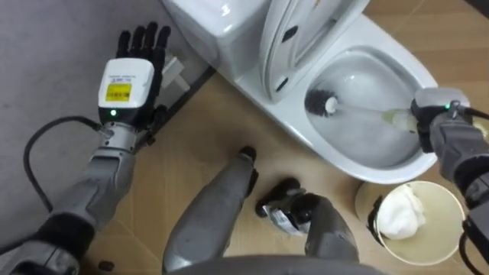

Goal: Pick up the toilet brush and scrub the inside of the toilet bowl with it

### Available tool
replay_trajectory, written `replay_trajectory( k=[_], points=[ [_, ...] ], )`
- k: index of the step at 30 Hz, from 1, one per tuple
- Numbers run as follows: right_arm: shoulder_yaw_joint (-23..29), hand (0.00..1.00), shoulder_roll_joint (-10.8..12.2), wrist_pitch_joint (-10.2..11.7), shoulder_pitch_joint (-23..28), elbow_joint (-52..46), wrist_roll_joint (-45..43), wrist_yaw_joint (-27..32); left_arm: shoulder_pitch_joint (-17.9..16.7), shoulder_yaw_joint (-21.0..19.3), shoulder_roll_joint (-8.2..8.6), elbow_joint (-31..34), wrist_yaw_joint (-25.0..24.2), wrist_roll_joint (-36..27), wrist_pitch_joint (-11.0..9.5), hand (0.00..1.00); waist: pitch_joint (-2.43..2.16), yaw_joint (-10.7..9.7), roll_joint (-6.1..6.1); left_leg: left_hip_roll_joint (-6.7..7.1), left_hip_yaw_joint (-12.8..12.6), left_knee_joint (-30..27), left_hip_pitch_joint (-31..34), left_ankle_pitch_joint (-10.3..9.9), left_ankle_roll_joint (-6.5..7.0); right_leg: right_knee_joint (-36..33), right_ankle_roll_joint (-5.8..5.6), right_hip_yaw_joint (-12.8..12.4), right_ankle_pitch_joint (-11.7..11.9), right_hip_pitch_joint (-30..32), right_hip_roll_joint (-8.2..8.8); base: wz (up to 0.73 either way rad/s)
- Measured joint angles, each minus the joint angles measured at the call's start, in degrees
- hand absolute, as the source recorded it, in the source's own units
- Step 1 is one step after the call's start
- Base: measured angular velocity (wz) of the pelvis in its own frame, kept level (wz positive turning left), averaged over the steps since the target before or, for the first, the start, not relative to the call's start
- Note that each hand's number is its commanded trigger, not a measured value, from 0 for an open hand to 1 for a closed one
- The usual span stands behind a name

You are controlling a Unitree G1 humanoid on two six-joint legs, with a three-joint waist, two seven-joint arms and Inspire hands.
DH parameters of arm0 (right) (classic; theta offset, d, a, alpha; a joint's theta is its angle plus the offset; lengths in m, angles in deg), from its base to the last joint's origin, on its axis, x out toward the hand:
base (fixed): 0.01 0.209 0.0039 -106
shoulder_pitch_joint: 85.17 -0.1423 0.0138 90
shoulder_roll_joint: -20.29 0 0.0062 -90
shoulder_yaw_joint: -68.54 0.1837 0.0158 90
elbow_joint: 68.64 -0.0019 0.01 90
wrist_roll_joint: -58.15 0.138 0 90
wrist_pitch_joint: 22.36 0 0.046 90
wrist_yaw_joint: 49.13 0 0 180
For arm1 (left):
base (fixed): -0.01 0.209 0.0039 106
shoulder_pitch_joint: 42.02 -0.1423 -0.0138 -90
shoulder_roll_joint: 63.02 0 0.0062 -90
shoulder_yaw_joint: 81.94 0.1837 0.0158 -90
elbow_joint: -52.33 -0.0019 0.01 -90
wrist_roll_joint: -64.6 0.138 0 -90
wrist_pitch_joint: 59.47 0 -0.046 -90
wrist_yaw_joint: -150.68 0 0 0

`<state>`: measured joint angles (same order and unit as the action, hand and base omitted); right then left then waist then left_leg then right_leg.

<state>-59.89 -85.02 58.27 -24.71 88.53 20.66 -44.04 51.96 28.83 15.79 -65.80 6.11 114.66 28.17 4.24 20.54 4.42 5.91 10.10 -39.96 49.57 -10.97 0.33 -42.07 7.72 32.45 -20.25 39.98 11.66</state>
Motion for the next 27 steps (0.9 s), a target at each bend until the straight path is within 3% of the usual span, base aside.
replay_trajectory(
  k=[4,12,15,19,24,27],
  points=[
    [-0.4,1.00,0.3,-0.1,-3.4,4.4,2.6,0.3,0.3,0.0,-0.76,1.4,0.0,0.1,-0.2,0.00,0.05,0.3,0.05,0.59,1.0,-1.3,1.7,0.0,0.03,-1.0,0.03,0.8,-0.3,1.0,0.42,0.12],
    [-0.4,1.00,0.1,0.1,-4.3,4.7,5.2,0.6,1.0,0.0,-1.15,2.8,1.3,-0.1,-0.4,0.00,0.76,0.2,1.30,0.98,1.1,-2.8,3.1,-0.3,0.06,-2.7,0.17,1.0,-1.0,2.1,1.13,0.04],
    [-0.4,1.00,0.1,0.1,-4.3,4.8,5.6,0.7,2.0,-0.1,-1.26,3.1,3.8,0.1,-0.7,0.00,0.77,0.2,1.25,0.93,1.4,-3.5,3.5,-0.4,-0.04,-3.0,0.22,1.2,-1.0,2.2,0.94,0.00],
    [-0.4,1.00,0.0,0.2,-4.3,5.2,6.1,0.9,5.7,-0.4,-1.27,3.4,7.5,0.2,-0.7,0.00,0.83,0.4,1.15,1.03,1.7,-4.0,3.8,-0.3,-0.04,-3.4,0.29,1.6,-1.0,2.2,1.12,0.02],
    [-0.4,1.00,-0.1,0.5,-4.3,5.6,7.6,1.2,7.2,-0.4,-1.25,3.5,9.5,0.1,-0.8,0.00,1.29,0.2,0.46,1.05,1.5,-5.2,4.3,-0.9,-0.07,-4.2,0.13,1.8,-1.4,2.3,1.40,-0.01],
    [-0.4,1.00,0.0,0.6,-4.3,5.9,8.8,1.2,8.3,-0.4,-1.20,4.7,11.0,0.2,-1.1,0.00,1.30,0.3,0.44,1.04,1.2,-5.7,5.0,-1.0,-0.05,-4.8,0.01,1.7,-1.6,3.2,1.52,-0.01]
  ],
)
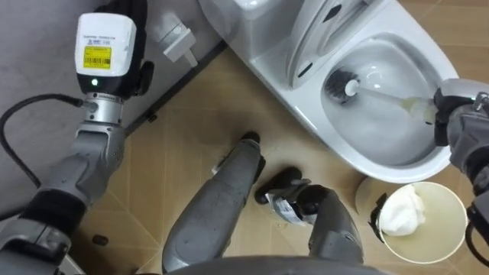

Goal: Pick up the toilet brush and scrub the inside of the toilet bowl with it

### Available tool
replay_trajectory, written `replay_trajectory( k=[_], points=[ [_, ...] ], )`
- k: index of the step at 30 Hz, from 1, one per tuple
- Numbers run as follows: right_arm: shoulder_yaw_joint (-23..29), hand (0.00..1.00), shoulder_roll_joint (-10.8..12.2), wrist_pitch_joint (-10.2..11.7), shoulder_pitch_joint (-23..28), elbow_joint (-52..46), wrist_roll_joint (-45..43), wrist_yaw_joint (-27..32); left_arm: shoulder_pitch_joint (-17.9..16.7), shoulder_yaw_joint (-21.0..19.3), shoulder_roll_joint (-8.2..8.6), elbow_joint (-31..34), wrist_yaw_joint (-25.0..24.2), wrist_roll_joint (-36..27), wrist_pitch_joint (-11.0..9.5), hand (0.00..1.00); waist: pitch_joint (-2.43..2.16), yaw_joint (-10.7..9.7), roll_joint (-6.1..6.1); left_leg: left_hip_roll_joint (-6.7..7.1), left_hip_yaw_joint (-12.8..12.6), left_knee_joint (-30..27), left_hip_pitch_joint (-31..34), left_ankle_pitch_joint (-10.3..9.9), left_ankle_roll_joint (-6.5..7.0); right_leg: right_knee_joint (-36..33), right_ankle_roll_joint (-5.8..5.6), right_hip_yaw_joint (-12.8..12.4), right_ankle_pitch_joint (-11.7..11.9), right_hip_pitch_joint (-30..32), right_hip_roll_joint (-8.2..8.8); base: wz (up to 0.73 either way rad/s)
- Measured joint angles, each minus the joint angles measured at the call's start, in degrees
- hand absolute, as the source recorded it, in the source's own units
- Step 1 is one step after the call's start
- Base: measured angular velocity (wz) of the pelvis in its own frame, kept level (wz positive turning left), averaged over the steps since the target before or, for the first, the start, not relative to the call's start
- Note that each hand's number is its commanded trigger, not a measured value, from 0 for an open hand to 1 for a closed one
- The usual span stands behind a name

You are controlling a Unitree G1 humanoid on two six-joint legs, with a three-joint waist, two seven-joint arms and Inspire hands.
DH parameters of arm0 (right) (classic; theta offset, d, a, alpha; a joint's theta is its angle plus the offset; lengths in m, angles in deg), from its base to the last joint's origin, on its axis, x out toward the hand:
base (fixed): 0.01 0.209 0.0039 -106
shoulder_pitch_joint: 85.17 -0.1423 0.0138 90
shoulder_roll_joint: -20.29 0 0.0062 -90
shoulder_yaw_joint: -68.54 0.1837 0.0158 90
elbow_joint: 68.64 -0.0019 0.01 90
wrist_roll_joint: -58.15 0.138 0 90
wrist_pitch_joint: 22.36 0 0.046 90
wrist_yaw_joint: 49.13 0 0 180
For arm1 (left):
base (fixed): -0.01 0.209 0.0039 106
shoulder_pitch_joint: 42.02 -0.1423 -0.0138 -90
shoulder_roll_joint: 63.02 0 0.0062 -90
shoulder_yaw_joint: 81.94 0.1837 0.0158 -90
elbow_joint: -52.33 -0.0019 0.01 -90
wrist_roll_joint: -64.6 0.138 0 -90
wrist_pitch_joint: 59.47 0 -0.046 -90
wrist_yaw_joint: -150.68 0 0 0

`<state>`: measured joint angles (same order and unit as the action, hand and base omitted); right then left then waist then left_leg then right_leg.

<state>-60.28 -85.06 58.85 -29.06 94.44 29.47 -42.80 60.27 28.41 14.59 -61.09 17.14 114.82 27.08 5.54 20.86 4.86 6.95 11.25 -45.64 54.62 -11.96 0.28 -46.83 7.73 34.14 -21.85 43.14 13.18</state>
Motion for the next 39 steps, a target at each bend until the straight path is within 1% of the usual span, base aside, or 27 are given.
replay_trajectory(
  k=[1,3,5,8,10,13,15,18,20,23,25,26,28,29,30,31,33,34,35,37,39],
  points=[
    [0.0,1.00,0.0,0.0,0.0,0.1,0.6,0.0,0.3,0.0,0.01,0.6,0.8,0.0,-0.3,0.00,0.00,0.0,-0.01,-0.02,-0.1,0.0,0.1,0.1,0.22,-0.1,0.06,-0.1,0.0,0.1,0.03,-0.03],
    [-0.1,1.00,0.0,0.2,0.0,0.6,1.6,0.0,1.1,0.0,0.01,1.1,1.7,0.7,-0.7,0.00,-0.02,0.0,-0.10,-0.03,-0.1,0.0,0.0,0.1,0.25,-0.1,0.21,-0.2,0.1,0.1,0.03,0.00],
    [-0.3,1.00,0.1,0.4,0.0,0.8,1.8,0.0,1.7,0.0,0.00,2.1,2.5,1.5,-0.7,0.00,-0.03,0.0,-0.15,-0.03,0.0,0.0,-0.1,0.1,0.25,-0.1,0.36,-0.3,0.2,0.1,0.03,0.00],
    [-0.3,1.00,0.4,0.6,0.0,1.8,2.7,0.0,3.7,0.0,0.28,4.4,3.5,2.0,-0.8,0.00,-0.08,0.0,-0.45,-0.02,0.0,0.1,-0.4,0.1,0.25,-0.1,0.33,-0.3,0.1,-0.1,0.02,0.00],
    [-0.3,1.00,0.7,0.6,0.0,2.6,4.0,0.1,5.1,0.0,1.68,4.7,4.7,2.0,-0.7,0.00,-0.06,0.0,-0.97,-0.02,-0.1,0.1,-0.7,0.1,0.30,0.0,0.32,-0.4,0.1,-0.5,0.02,0.00],
    [-0.3,1.00,1.6,0.5,-0.1,3.0,4.0,0.2,5.3,0.1,2.90,5.4,4.7,2.0,-0.7,0.00,-0.07,-0.2,-1.11,0.03,-0.1,0.2,-1.4,-0.1,0.26,-0.1,0.20,-0.8,0.1,-0.9,0.01,-0.04],
    [-0.3,1.00,1.9,0.4,-0.5,3.2,4.0,0.1,5.3,0.6,3.36,5.6,4.6,1.9,-0.7,0.00,-0.07,-0.3,-1.10,-0.02,-0.4,0.4,-1.7,-0.1,0.27,0.0,0.19,-1.0,0.1,-1.0,0.01,-0.04],
    [-0.4,1.00,2.1,0.5,-1.6,4.1,3.6,-0.9,5.5,2.3,3.39,6.0,3.6,1.8,-0.7,0.00,-0.07,-0.5,-1.10,-0.08,-0.5,0.5,-1.9,-0.1,0.28,0.0,0.22,-1.2,0.1,-1.1,0.02,-0.01],
    [-0.4,1.00,2.5,0.5,-1.9,4.1,3.3,-1.4,5.5,3.5,3.39,6.2,1.5,1.6,-0.7,0.00,-0.06,-0.9,-1.07,-0.05,-0.8,0.9,-2.3,-0.1,0.29,0.1,0.20,-1.4,0.1,-1.2,0.11,0.00],
    [-0.4,1.00,2.9,0.5,-3.1,3.9,2.0,-2.9,5.5,6.6,2.83,5.0,-2.4,0.8,-0.7,0.00,-0.01,-2.5,-0.97,-0.06,-2.3,2.1,-3.4,0.2,0.72,-0.2,0.10,-2.7,0.1,-1.2,0.69,-0.11],
    [-0.4,1.00,2.9,1.0,-4.2,3.0,0.5,-3.7,5.2,8.8,2.24,4.6,-6.2,-0.7,-0.8,0.00,0.05,-4.0,-0.86,-0.12,-3.4,2.9,-4.2,0.3,0.91,-0.2,-0.11,-4.1,0.2,-1.1,0.83,-0.19],
    [-0.4,1.00,2.9,1.3,-4.5,2.9,0.1,-3.9,5.2,9.2,2.17,4.6,-7.0,-1.2,-0.8,0.00,0.04,-4.4,-0.85,-0.12,-3.6,3.0,-4.3,0.3,0.91,-0.2,-0.13,-4.3,0.2,-1.1,0.83,-0.12],
    [-0.4,1.00,3.5,1.7,-5.5,2.2,-1.6,-4.2,5.4,9.3,2.09,3.8,-9.4,-1.7,-1.1,0.00,0.04,-6.3,-0.82,-0.18,-3.6,3.1,-4.3,0.3,0.92,-0.1,-0.14,-4.4,0.2,-1.0,0.76,0.00],
    [-0.4,1.00,3.5,1.8,-5.6,2.0,-1.7,-4.4,5.4,9.4,1.95,3.7,-9.5,-2.7,-1.2,0.00,0.03,-6.5,-0.80,-0.26,-3.7,3.0,-4.3,0.3,0.92,-0.1,-0.14,-4.4,0.2,-0.9,0.75,0.00],
    [-0.4,1.00,3.5,1.8,-5.7,2.0,-1.7,-4.9,5.4,9.4,1.55,4.0,-10.1,-4.2,-1.7,0.00,-0.02,-6.5,-0.74,-0.36,-4.0,3.0,-4.3,0.3,0.92,-0.2,-0.13,-4.6,0.2,-0.8,0.74,-0.04],
    [-0.4,1.00,3.5,1.8,-6.0,2.0,-2.0,-5.3,5.7,10.1,0.59,4.3,-10.9,-5.8,-2.0,0.00,-0.02,-6.6,-0.73,-0.39,-4.4,3.1,-4.5,0.3,0.92,-0.3,-0.13,-4.8,0.2,-0.8,0.74,-0.05],
    [-0.4,1.00,3.6,1.8,-6.3,1.9,-3.0,-5.4,6.0,10.3,-0.44,4.3,-12.3,-5.8,-2.1,0.00,0.00,-6.6,-0.57,-0.40,-4.8,3.2,-4.8,0.3,0.94,-0.5,-0.13,-5.2,0.2,-0.8,0.78,-0.06],
    [-0.4,1.00,3.8,1.8,-6.8,1.9,-3.5,-5.8,6.2,10.3,-0.83,4.2,-13.4,-5.8,-2.0,0.00,0.07,-6.7,-0.39,-0.39,-4.9,3.2,-5.1,0.3,0.97,-0.8,-0.13,-5.8,0.2,-0.8,0.85,-0.09],
    [-0.4,1.00,3.9,1.8,-7.1,1.9,-3.7,-5.9,6.3,10.3,-1.03,4.2,-14.0,-5.9,-1.9,0.00,0.04,-6.8,-0.34,-0.32,-4.9,3.2,-5.3,0.3,0.98,-0.9,-0.13,-6.0,0.2,-0.9,0.93,-0.07],
    [-0.4,1.00,4.6,1.8,-8.1,1.6,-5.7,-6.5,6.6,10.2,-2.46,4.2,-16.0,-6.3,-1.9,0.00,0.04,-7.8,0.19,-0.31,-5.3,3.7,-5.6,0.6,1.08,-1.1,-0.20,-6.5,0.3,-0.9,0.98,0.00],
    [-0.4,1.00,4.7,1.8,-8.2,0.4,-6.2,-7.1,6.9,10.2,-2.85,4.2,-17.4,-7.8,-1.6,0.00,-0.02,-8.2,0.70,-0.28,-5.7,4.4,-6.1,1.0,1.16,-1.1,-0.24,-7.0,0.5,-0.8,1.06,-0.03]
  ],
)
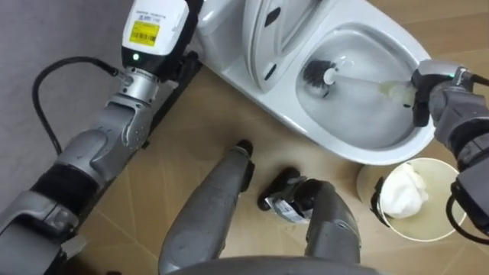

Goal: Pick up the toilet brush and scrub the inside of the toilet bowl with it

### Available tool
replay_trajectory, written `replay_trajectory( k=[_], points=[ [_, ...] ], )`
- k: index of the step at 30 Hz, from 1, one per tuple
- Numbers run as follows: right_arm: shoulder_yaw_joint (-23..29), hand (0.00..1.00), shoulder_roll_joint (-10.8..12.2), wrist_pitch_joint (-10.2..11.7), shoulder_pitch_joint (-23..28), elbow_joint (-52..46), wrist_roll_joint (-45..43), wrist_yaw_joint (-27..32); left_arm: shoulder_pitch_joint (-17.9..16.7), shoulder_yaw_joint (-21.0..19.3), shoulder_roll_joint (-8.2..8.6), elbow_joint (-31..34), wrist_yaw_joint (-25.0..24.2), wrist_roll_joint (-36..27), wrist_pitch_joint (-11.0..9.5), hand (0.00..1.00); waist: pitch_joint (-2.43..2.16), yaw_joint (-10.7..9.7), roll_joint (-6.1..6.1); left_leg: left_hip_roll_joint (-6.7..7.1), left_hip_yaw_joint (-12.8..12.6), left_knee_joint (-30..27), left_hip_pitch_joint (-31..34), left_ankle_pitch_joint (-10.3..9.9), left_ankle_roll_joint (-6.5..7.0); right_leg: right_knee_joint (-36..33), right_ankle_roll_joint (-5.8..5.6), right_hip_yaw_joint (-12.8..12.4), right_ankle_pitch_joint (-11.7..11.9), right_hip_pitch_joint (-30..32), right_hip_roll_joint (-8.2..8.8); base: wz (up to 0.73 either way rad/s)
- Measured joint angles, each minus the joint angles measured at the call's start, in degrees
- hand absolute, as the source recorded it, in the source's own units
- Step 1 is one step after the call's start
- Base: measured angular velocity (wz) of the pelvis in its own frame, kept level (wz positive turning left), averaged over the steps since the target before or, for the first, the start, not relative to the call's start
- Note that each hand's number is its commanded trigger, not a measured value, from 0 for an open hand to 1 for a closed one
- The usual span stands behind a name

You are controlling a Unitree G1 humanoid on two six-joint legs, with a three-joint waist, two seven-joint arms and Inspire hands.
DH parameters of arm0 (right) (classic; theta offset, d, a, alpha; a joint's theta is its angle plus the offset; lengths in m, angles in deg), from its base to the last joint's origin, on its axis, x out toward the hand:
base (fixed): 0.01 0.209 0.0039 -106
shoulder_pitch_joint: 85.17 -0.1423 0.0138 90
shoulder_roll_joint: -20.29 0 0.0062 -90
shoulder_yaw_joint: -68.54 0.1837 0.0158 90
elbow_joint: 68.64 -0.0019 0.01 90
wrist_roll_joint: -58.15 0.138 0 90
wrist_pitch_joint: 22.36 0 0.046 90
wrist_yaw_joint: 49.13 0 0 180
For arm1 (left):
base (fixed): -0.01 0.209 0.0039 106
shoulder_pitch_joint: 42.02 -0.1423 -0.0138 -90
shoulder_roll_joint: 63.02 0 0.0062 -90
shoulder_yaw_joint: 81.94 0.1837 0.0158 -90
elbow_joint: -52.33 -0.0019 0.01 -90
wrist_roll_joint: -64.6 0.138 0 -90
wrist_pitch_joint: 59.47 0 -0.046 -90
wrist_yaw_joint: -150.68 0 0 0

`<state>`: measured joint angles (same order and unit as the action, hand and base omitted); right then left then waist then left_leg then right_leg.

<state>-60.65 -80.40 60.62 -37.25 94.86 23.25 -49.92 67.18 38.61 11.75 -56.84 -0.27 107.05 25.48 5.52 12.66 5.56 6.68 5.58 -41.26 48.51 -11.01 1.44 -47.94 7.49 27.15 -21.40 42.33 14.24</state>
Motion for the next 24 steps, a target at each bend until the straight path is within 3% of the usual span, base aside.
replay_trajectory(
  k=[5,10,24],
  points=[
    [0.0,1.00,-0.1,0.0,-0.2,-0.5,-1.0,-0.5,0.8,-0.1,0.04,-0.5,-5.0,-0.7,1.7,0.00,-0.07,0.2,0.17,0.14,-1.2,2.0,-1.8,1.2,0.02,0.4,-0.13,-1.7,1.0,-0.2,0.05,-0.09],
    [0.0,1.00,0.0,-0.5,-0.2,-1.8,-1.1,-0.7,2.1,-0.1,-0.35,-1.2,-8.0,-3.0,2.9,0.00,-0.05,0.0,0.22,0.16,-1.5,4.3,-2.8,2.5,-0.23,1.2,0.52,-2.0,2.0,-0.2,0.05,-0.06],
    [-1.1,1.00,0.1,-1.2,-0.2,-5.2,-7.1,-0.7,5.0,0.2,-0.73,-5.8,-9.8,-4.3,2.9,0.00,-0.29,0.5,-0.41,-0.90,-1.6,5.8,-3.3,3.5,-1.46,2.4,2.11,-1.6,3.0,-0.4,-0.89,-0.03]
  ],
)
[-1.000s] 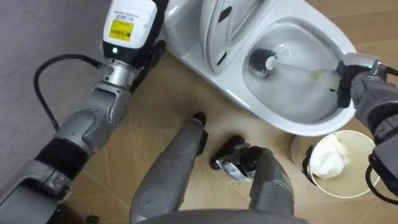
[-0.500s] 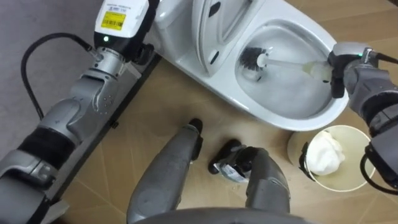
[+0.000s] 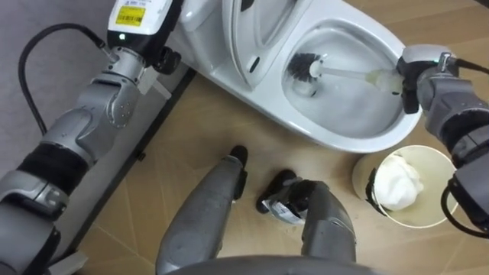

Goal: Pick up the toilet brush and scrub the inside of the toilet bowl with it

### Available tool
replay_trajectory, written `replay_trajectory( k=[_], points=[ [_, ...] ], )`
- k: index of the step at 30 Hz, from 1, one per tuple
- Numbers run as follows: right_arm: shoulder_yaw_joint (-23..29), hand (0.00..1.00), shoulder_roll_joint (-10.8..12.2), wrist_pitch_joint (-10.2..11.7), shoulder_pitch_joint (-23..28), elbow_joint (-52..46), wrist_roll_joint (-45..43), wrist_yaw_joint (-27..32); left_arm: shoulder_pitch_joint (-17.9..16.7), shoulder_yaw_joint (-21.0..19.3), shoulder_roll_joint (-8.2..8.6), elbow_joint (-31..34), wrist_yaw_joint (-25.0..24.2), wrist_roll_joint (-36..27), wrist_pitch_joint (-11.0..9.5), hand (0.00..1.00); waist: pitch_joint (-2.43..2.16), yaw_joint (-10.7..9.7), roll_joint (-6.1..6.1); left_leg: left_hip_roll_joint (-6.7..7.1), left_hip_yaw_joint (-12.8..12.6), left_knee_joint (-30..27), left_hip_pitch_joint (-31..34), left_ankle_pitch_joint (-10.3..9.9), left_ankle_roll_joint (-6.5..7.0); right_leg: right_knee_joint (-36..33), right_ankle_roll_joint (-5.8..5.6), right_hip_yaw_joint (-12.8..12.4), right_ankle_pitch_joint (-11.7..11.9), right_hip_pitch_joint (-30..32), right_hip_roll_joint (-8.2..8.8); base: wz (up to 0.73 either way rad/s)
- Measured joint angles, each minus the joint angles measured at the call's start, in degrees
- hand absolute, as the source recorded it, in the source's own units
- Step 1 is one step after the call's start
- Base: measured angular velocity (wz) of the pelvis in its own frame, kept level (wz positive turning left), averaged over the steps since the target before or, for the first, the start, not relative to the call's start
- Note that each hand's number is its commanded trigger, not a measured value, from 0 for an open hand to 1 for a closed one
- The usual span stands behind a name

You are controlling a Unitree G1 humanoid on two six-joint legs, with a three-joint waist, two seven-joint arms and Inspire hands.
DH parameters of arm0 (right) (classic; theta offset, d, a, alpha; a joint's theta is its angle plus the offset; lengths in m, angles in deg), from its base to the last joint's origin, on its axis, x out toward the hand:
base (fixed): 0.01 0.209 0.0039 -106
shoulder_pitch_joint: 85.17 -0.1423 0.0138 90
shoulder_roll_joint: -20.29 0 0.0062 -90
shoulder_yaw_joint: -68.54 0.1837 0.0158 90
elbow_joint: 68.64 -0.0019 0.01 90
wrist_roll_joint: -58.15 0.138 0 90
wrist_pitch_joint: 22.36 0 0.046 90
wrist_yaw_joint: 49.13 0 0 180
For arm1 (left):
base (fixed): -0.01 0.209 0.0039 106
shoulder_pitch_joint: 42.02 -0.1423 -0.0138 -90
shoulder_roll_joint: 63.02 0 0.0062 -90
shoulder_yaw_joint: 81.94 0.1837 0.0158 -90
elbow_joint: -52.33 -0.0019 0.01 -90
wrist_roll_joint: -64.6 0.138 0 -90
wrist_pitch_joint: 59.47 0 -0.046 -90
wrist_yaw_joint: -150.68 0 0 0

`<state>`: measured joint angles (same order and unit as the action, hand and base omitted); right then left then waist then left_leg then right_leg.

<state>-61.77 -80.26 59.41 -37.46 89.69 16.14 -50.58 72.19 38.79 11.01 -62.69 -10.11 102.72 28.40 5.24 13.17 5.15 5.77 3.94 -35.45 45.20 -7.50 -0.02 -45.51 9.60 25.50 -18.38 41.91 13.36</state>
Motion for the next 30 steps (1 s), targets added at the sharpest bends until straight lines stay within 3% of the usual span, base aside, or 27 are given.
replay_trajectory(
  k=[8,11,12,13,19,23,25,28,30],
  points=[
    [-8.6,1.00,0.9,-3.7,0.3,-8.9,-8.4,-4.8,0.7,0.1,0.01,-1.0,0.0,-0.4,0.0,0.00,-0.55,0.3,-1.20,-0.19,1.1,0.1,0.7,0.2,-0.55,1.0,0.44,1.1,-0.4,0.1,-1.06,0.03],
    [-10.2,1.00,0.5,-6.3,3.1,-13.9,-9.6,-7.2,0.6,1.0,0.09,-2.2,0.0,-1.3,-0.4,0.00,-1.21,-0.3,-2.19,-0.18,2.0,-0.2,0.3,0.0,-0.95,1.4,0.68,1.9,-0.4,-1.2,-1.41,0.13],
    [-10.1,1.00,0.5,-7.5,4.7,-16.0,-9.7,-8.6,0.3,1.2,0.32,-2.8,-0.1,-2.1,-0.4,0.00,-1.87,-0.6,-2.46,-0.21,2.2,0.0,0.2,-0.1,-0.94,1.8,0.35,1.9,-0.6,-1.5,-1.62,0.05],
    [-10.0,1.00,0.3,-8.7,5.8,-18.0,-9.7,-9.8,0.0,1.2,0.41,-2.9,0.0,-3.1,-0.4,0.00,-2.18,-1.0,-2.81,-0.21,2.2,0.2,0.0,-0.1,-0.93,1.9,0.13,2.0,-0.7,-1.6,-1.61,0.00],
    [-9.8,1.00,0.1,-13.2,9.6,-24.2,-10.0,-14.4,-1.5,1.0,0.35,-3.7,0.0,-5.1,0.3,0.00,-3.31,-1.9,-4.36,-1.08,1.7,0.6,-0.4,-0.1,-0.96,3.1,0.08,2.1,-0.6,-2.2,-2.36,-0.06],
    [-9.1,1.00,-0.3,-13.3,9.6,-24.0,-9.8,-15.4,-1.5,1.0,0.22,-3.7,0.0,-7.2,0.5,0.00,-3.31,-1.9,-4.37,-1.21,1.7,0.6,-0.4,-0.1,-1.07,3.1,0.46,2.2,-0.5,-2.2,-2.43,-0.01],
    [-9.6,1.00,-1.2,-11.7,7.8,-21.0,-7.5,-14.6,-1.3,1.3,-0.14,-2.8,0.0,-8.5,0.4,0.00,-3.04,-1.7,-3.94,-1.20,1.7,0.5,-0.4,0.1,-1.29,3.1,0.60,2.2,-0.5,-2.1,-2.34,0.00],
    [-9.6,1.00,-2.2,-8.0,5.7,-15.1,-0.5,-10.9,-1.0,1.2,-0.64,-1.1,0.0,-8.5,0.0,0.00,-2.23,-1.0,-2.71,-1.23,1.7,0.2,-0.3,0.7,-1.52,3.0,0.66,2.2,-0.5,-1.9,-2.30,0.00],
    [-7.8,1.00,-2.3,-5.1,4.7,-9.9,10.1,-7.5,-0.9,0.9,-1.85,2.1,0.1,-8.5,0.1,0.00,-0.99,-0.4,-0.38,-1.10,1.2,0.7,0.0,1.3,-1.37,2.7,0.78,2.1,-0.6,-1.2,-1.97,0.08]
  ],
)
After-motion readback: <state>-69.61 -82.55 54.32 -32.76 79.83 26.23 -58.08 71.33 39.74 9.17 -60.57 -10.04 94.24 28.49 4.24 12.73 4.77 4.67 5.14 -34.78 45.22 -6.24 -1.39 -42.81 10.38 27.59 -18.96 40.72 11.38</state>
